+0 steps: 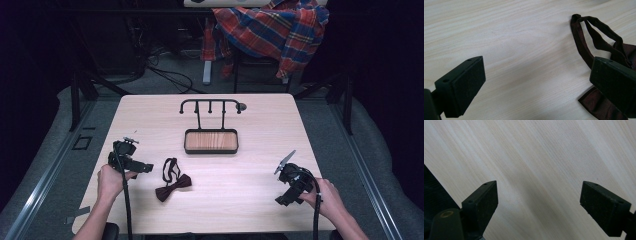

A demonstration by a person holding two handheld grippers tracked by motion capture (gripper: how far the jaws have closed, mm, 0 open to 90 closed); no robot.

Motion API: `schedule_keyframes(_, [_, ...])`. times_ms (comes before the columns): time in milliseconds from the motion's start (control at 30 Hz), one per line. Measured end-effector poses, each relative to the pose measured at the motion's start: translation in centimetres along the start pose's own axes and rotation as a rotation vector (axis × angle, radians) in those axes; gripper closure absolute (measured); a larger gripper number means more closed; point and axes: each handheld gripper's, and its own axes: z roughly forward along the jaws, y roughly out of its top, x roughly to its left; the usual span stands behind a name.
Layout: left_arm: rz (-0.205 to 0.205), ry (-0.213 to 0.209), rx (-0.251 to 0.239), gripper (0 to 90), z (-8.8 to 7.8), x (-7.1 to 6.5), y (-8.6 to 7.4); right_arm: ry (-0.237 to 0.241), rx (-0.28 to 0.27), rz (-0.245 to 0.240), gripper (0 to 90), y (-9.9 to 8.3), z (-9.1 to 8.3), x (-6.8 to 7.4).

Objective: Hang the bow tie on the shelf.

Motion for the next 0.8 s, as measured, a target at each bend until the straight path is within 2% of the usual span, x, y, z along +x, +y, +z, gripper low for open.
schedule_keyframes(167, [0.002, -0.016, -0.004, 0.2, 0.02, -0.25, 0.06, 0.000, 0.002, -0.005, 14.5, 0.03, 0.04, 0.03])
schedule_keyframes(200, [0.013, -0.014, -0.004, 0.2, 0.01, -0.24, 0.09, -0.001, 0.001, -0.006, 14.5, 0.04, 0.03, 0.04])
schedule_keyframes(400, [0.005, -0.027, -0.013, 0.2, -0.07, -0.25, 0.07, -0.006, 0.002, -0.008, 14.5, 0.18, 0.03, 0.09])
schedule_keyframes(500, [0.006, -0.032, -0.018, 0.2, -0.03, -0.33, 0.10, 0.001, -0.015, 0.005, 14.5, 0.17, 0.13, 0.17])
schedule_keyframes(800, [0.011, -0.035, -0.021, 1.5, 0.46, -0.91, 0.53, -0.008, -0.018, -0.014, 14.6, 0.47, -0.04, 0.26])
